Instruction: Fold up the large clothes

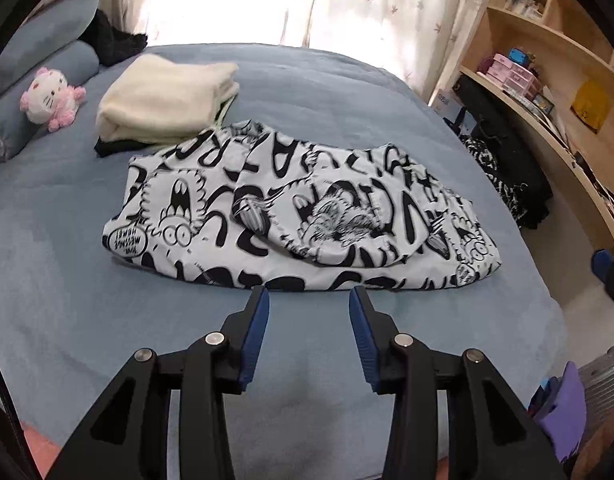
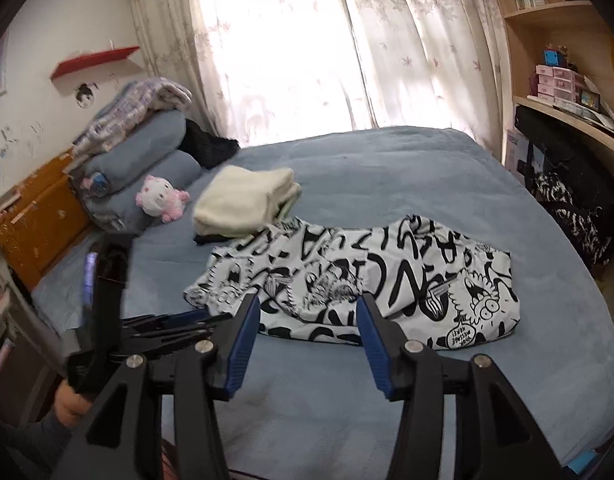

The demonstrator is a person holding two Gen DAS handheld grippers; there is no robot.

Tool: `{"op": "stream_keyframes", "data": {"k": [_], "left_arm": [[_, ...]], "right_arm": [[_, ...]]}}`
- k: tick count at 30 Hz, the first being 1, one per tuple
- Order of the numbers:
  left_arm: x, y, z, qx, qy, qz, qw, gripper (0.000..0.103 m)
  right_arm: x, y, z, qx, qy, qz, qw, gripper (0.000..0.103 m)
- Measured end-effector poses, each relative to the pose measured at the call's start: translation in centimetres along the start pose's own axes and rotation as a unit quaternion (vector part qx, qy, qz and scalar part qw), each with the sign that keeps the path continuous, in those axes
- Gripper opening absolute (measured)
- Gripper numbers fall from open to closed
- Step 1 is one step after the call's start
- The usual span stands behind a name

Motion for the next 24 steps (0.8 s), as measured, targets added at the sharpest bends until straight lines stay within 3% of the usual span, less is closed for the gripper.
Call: {"op": "stream_keyframes", "data": {"k": [9, 14, 22, 24], "left_arm": [[-1.0, -3.5, -5.8, 0.013, 0.052, -0.031, 0.9981, 0.04], [-2.3, -6.1, -9.4, -0.019, 0.107, -0.041, 0.9933, 0.04], [-2.8, -10.9, -14.2, -0.078, 0.209, -0.007, 0.9749, 0.04], [-2.4, -12.0, -15.5, -0.087, 0.234, 0.007, 0.9682, 0.04]], "right_arm": [[-1.9, -8.2, -0.9, -0.029, -0.014, -0.049, 0.998, 0.05], [-2.0, -12.0, -0.5, -0.045, -0.025, -0.047, 0.998, 0.049], [-1.7, -18.2, -1.2, -0.056, -0.012, -0.05, 0.997, 0.021], [-1.3, -19.8, -1.5, -0.057, -0.007, -0.05, 0.997, 0.02]]}}
Point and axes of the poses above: each gripper's, at about its wrist camera, not at the fingertips, and y roughly against the way its jaws point, z to its right, x to its top, the point moved 7 cm from there along -y, roughly the way its jaws point, and after that the axes turned 10 degrees about -x, right-handed, at the moved point
